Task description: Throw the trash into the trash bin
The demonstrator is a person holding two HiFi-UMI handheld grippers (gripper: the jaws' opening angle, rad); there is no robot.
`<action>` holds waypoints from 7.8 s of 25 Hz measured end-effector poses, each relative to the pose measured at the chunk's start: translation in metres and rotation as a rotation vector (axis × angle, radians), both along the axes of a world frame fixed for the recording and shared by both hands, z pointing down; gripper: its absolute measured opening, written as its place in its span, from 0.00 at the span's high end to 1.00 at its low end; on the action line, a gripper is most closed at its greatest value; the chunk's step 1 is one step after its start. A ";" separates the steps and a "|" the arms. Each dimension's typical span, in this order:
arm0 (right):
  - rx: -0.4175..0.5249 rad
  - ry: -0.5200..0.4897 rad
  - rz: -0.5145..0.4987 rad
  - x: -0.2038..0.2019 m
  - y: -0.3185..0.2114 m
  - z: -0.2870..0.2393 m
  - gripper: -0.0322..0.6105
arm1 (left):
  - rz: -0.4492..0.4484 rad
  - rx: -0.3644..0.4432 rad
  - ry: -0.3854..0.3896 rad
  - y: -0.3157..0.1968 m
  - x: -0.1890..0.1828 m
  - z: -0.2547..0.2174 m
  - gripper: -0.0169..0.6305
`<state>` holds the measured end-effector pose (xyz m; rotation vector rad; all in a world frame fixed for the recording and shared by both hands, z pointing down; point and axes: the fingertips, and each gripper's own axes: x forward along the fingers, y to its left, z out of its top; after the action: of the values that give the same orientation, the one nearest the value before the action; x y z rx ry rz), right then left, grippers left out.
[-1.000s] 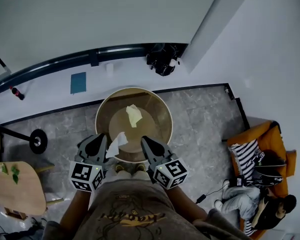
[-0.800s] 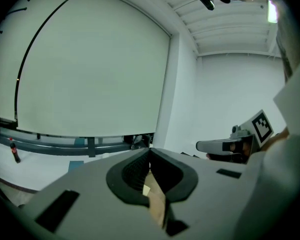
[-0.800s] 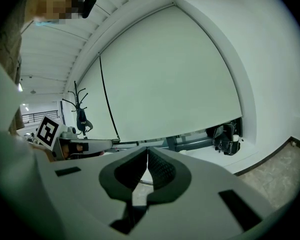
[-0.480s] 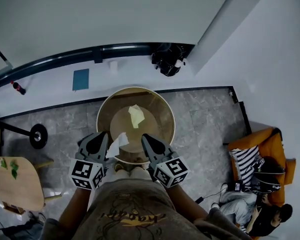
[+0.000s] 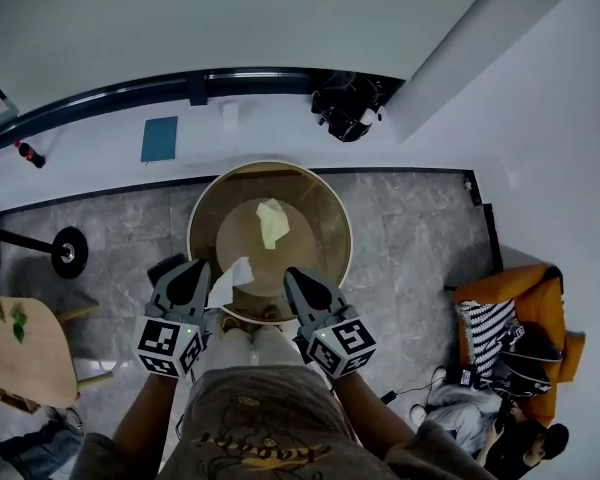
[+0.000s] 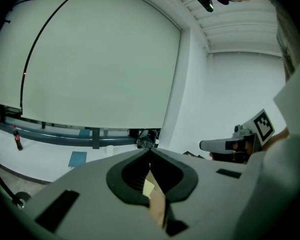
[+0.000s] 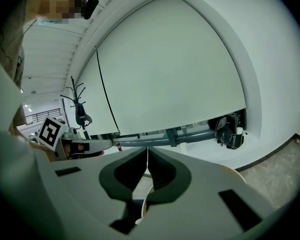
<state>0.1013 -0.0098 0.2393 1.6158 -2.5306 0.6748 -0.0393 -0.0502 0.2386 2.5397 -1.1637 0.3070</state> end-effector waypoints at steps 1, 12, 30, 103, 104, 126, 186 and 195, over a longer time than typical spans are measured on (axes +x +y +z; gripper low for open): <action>-0.005 0.001 -0.002 0.001 -0.002 0.005 0.92 | -0.003 -0.006 0.006 -0.002 0.001 0.005 0.95; -0.041 0.029 -0.071 -0.008 -0.037 0.071 0.92 | -0.051 -0.059 0.003 -0.024 0.002 0.091 0.95; -0.101 0.040 -0.077 -0.004 -0.044 0.215 0.92 | -0.042 -0.121 -0.025 -0.028 0.008 0.239 0.95; -0.223 0.010 -0.108 -0.028 -0.021 0.249 0.92 | 0.046 -0.448 -0.271 0.011 0.015 0.436 0.94; -0.223 0.010 -0.112 -0.029 -0.022 0.249 0.92 | 0.043 -0.444 -0.266 0.009 0.014 0.434 0.94; -0.197 0.007 -0.465 -0.202 -0.039 0.252 0.92 | -0.366 -0.378 -0.174 0.016 -0.174 0.375 0.94; -0.202 0.022 -0.415 -0.189 -0.054 0.254 0.92 | -0.421 -0.447 -0.114 0.005 -0.170 0.383 0.95; -0.161 0.013 -0.171 -0.084 -0.051 0.227 0.92 | -0.159 -0.381 -0.101 -0.020 -0.053 0.331 0.94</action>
<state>0.0172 -0.0610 0.4659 1.3320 -2.4949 0.8219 -0.0925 -0.0700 0.5695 2.1111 -1.2037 0.5633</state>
